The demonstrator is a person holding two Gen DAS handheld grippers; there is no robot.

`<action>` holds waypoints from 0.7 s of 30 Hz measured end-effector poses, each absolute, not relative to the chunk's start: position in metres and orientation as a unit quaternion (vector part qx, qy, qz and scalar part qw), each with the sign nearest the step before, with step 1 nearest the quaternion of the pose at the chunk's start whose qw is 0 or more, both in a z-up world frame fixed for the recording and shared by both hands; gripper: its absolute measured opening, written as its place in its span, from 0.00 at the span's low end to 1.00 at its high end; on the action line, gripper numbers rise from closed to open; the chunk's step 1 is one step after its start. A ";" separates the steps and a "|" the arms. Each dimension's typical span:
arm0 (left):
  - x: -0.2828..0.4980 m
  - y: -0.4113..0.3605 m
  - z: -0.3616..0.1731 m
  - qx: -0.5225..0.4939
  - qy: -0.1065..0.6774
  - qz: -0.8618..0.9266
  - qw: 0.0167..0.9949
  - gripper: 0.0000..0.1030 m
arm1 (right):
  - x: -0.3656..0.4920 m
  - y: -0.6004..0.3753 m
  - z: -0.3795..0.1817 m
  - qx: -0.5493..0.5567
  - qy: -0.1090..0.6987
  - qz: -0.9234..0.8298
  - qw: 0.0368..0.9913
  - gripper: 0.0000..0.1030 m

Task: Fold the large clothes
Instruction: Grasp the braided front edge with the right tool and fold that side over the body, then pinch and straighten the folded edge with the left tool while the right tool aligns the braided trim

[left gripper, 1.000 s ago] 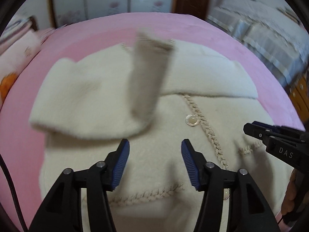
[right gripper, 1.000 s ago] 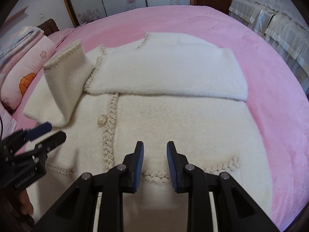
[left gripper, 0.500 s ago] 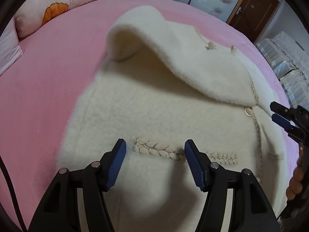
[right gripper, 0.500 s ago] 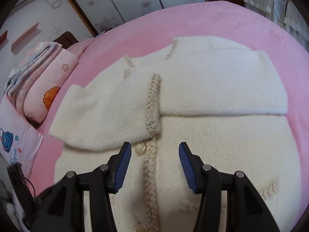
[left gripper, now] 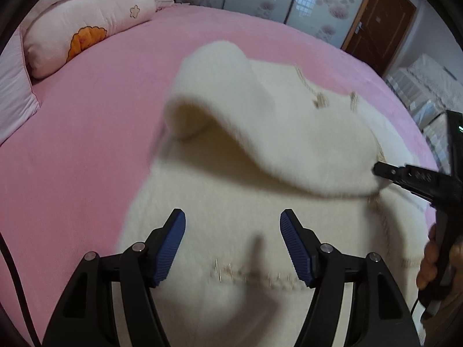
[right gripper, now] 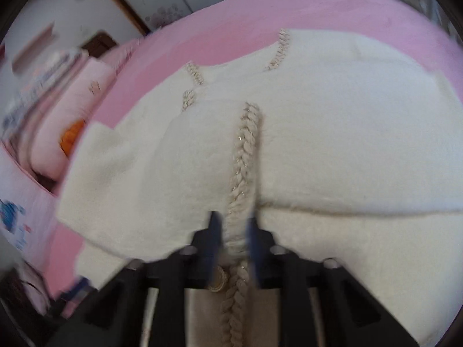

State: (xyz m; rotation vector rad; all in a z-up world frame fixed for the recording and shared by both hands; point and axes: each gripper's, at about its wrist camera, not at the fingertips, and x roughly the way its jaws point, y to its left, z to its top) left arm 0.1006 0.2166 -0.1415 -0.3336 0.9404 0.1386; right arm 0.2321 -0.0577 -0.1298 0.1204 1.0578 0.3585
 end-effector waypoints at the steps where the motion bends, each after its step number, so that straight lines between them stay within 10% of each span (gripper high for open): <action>1: 0.106 0.221 -0.138 -0.165 0.445 0.064 0.878 0.65 | 0.227 -0.052 -0.114 0.036 0.479 0.184 0.857 0.14; 9: 0.149 0.237 -0.121 -0.175 0.421 0.072 0.887 0.60 | 0.226 -0.042 0.017 -0.050 0.293 0.192 0.935 0.13; 21: 0.161 0.270 -0.126 -0.177 0.425 0.115 0.881 0.60 | 0.273 -0.151 -0.116 0.050 0.523 0.082 0.847 0.21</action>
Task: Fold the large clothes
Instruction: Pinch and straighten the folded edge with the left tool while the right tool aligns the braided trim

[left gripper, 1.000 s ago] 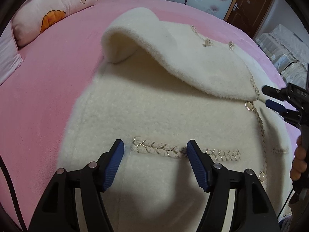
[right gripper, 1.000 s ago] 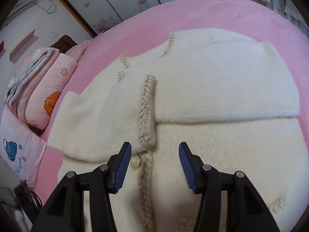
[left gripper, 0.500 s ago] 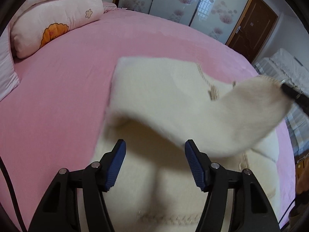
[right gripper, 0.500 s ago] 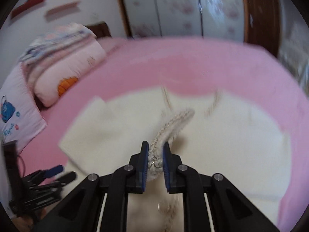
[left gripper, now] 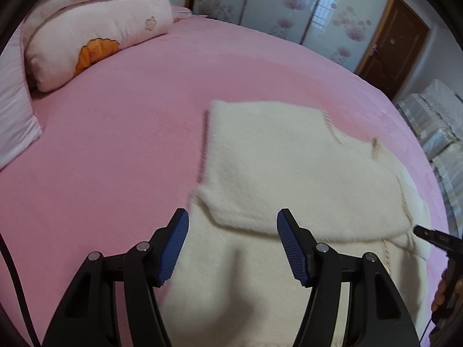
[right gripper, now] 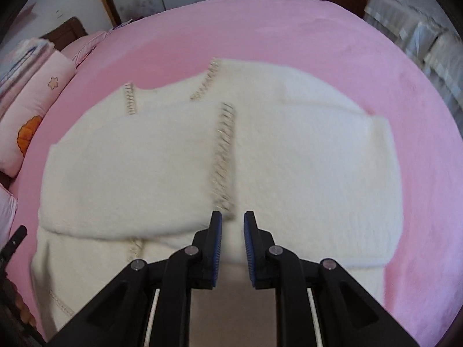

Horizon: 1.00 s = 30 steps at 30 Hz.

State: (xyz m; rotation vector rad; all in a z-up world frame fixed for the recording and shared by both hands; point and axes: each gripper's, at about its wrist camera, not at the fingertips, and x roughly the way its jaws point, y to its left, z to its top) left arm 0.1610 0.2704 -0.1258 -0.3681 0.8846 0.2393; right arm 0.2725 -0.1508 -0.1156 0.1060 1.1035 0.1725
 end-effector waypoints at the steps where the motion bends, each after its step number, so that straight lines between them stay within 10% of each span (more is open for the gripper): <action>1: 0.168 0.276 -0.127 -0.183 0.426 0.121 0.878 0.60 | 0.275 -0.156 -0.117 0.073 0.521 0.085 0.846 0.26; 3: 0.184 0.286 -0.133 -0.192 0.435 0.125 0.871 0.60 | 0.284 -0.164 -0.115 0.108 0.514 0.090 0.846 0.38; 17: 0.297 0.329 -0.190 -0.249 0.516 0.087 0.815 0.72 | 0.386 -0.128 -0.142 0.110 0.511 0.091 0.848 0.38; 18: 0.301 0.328 -0.189 -0.244 0.514 0.088 0.818 0.68 | 0.388 -0.123 -0.143 0.105 0.509 0.093 0.849 0.38; 19: 0.303 0.326 -0.187 -0.235 0.509 0.087 0.823 0.43 | 0.388 -0.118 -0.143 0.091 0.509 0.099 0.850 0.36; 20: 0.307 0.325 -0.185 -0.225 0.511 0.091 0.825 0.28 | 0.388 -0.110 -0.140 0.063 0.506 0.106 0.853 0.19; 22: 0.309 0.321 -0.177 -0.201 0.501 0.112 0.834 0.16 | 0.381 -0.100 -0.129 0.008 0.479 0.100 0.872 0.14; 30: 0.308 0.311 -0.188 -0.163 0.493 0.135 0.844 0.23 | 0.377 -0.115 -0.142 0.028 0.480 0.058 0.875 0.11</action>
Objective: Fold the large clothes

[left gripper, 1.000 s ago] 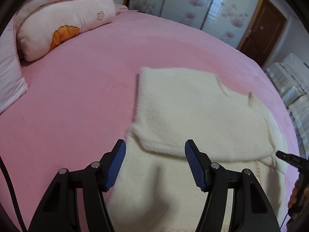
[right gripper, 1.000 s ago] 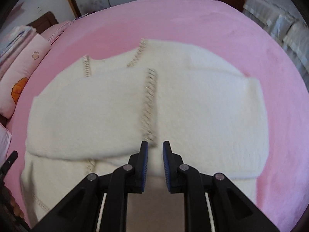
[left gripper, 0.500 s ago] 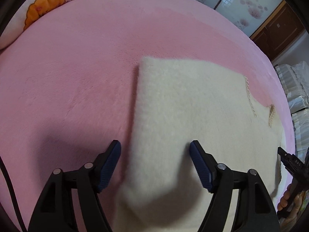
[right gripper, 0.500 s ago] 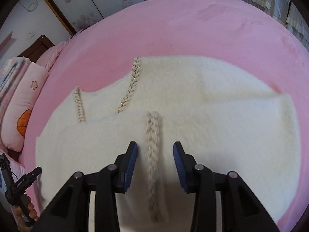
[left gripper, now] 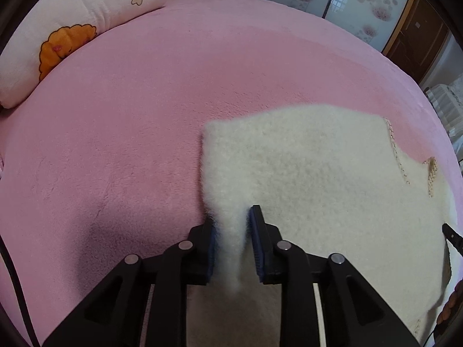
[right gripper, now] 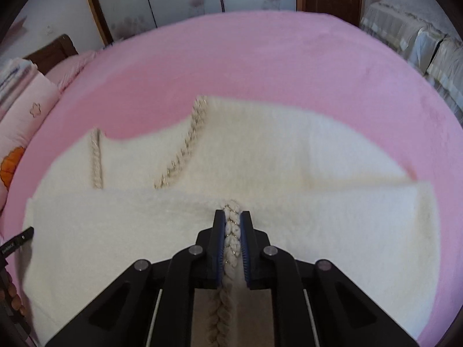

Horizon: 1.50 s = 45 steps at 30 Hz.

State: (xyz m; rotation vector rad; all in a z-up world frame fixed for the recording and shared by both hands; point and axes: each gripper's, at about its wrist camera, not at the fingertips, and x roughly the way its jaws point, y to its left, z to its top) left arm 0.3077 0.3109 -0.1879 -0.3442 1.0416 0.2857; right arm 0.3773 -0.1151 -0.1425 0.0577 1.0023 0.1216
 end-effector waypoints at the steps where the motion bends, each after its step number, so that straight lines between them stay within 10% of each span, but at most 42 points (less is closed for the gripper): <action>1: 0.307 0.310 -0.183 -0.157 0.497 0.134 0.843 0.25 | 0.374 -0.117 -0.137 0.033 0.481 0.055 0.875 0.15; 4: 0.292 0.301 -0.156 -0.119 0.481 0.141 0.857 0.30 | 0.357 -0.121 -0.117 0.027 0.467 0.042 0.883 0.25; 9: 0.248 0.261 -0.118 -0.134 0.398 0.058 0.906 0.78 | 0.308 -0.093 -0.094 0.021 0.422 0.105 0.900 0.26; 20: 0.239 0.205 -0.172 -0.119 0.485 0.039 0.866 0.78 | 0.265 0.011 -0.134 0.013 0.475 0.223 0.851 0.26; 29: 0.227 0.249 -0.194 -0.137 0.493 0.034 0.858 0.62 | 0.281 -0.116 -0.151 0.051 0.459 0.109 0.880 0.00; 45: 0.229 0.239 -0.185 -0.140 0.512 0.039 0.847 0.67 | 0.267 -0.117 -0.138 0.060 0.477 0.086 0.873 0.03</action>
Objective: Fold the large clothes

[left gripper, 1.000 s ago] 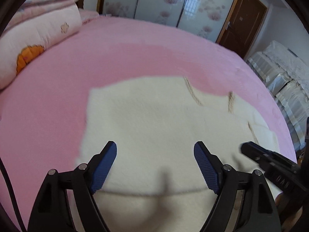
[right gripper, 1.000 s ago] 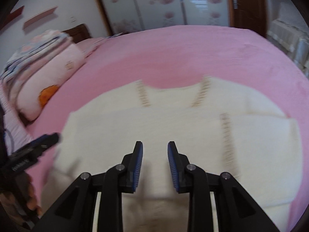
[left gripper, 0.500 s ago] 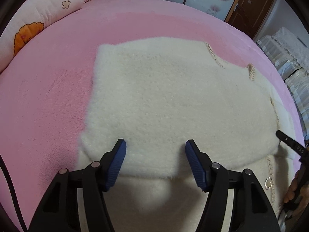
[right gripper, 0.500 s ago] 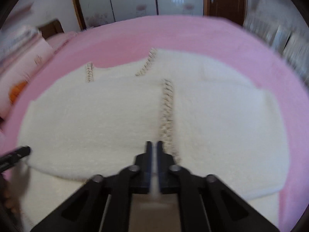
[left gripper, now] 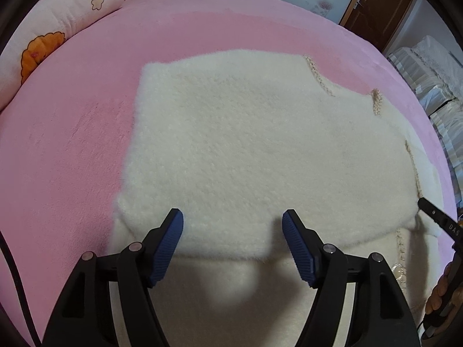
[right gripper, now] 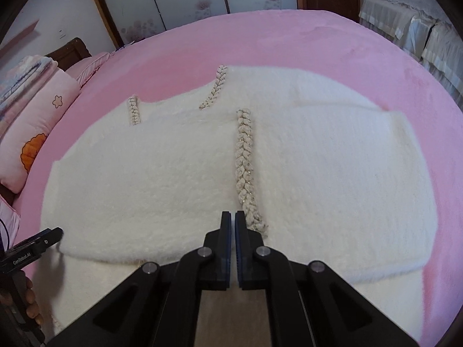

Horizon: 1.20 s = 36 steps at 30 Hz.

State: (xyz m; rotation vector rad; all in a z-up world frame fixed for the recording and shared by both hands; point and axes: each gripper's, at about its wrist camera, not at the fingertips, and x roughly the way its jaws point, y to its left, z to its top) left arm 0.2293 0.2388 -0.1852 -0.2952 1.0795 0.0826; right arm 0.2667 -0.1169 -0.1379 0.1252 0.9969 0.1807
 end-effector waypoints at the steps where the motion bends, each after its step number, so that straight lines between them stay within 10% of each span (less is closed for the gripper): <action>1: 0.227 0.240 -0.182 -0.147 0.509 0.039 0.847 0.67 | 0.264 -0.116 -0.136 0.059 0.478 0.087 0.872 0.03; 36: 0.071 0.171 -0.045 -0.095 0.437 0.022 0.894 0.68 | 0.116 -0.163 -0.021 0.063 0.410 0.106 0.904 0.04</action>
